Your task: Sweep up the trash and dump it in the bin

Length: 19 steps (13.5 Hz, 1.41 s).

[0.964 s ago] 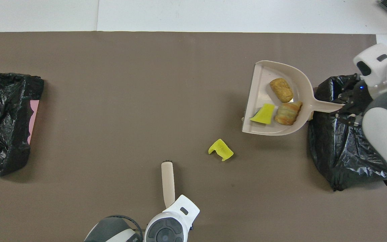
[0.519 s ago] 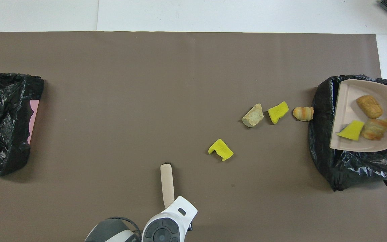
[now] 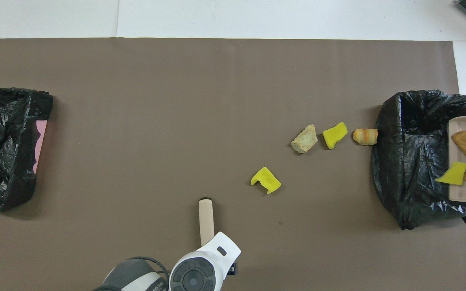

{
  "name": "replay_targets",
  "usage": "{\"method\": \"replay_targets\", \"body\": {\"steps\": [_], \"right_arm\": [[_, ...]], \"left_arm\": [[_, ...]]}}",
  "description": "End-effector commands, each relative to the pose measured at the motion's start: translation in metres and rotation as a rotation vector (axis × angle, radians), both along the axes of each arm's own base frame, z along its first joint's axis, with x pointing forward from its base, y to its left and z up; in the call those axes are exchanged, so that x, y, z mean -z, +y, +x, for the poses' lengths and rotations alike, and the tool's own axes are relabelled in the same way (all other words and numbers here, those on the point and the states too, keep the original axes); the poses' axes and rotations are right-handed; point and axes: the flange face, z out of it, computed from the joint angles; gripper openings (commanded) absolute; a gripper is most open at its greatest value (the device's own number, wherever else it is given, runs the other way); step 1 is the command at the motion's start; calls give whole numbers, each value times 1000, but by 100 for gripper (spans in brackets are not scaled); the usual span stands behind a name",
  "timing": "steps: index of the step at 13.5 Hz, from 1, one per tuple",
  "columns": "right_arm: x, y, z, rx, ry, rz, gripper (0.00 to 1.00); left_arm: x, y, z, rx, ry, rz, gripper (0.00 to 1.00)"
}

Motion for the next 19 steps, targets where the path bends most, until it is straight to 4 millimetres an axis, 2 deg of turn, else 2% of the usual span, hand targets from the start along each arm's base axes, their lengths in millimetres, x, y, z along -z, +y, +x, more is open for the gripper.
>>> {"method": "replay_targets", "body": {"steps": [1,2,5,8,10,13,15,17,18,19], "right_arm": [[-9,25,0,-72,79,-102,0],[-14,28,-1,-75,85,-125,0],[-48,36,-14,-65,23,-144,0],[-56,56,-15,-12,-68,-65,0],[-49,74,-11,31,-112,28,0],[-37,95,-13,189,-187,156,0],[-21,128,-7,313,-226,182,0],[-6,169,2,434,-272,252,0],[3,182,7,506,-284,288,0],[11,204,12,567,-298,316,0]], "left_arm": [[-40,22,65,27,-81,-37,100],[-59,35,86,33,-128,-14,100],[-117,95,157,103,-206,-25,100],[-169,153,212,156,-256,-2,100],[-204,186,238,172,-299,12,100],[-256,237,254,194,-327,12,100],[-290,262,259,222,-321,18,100],[-300,273,268,225,-264,20,100],[-308,288,274,197,-263,21,100],[-313,294,275,193,-262,21,100]]}}
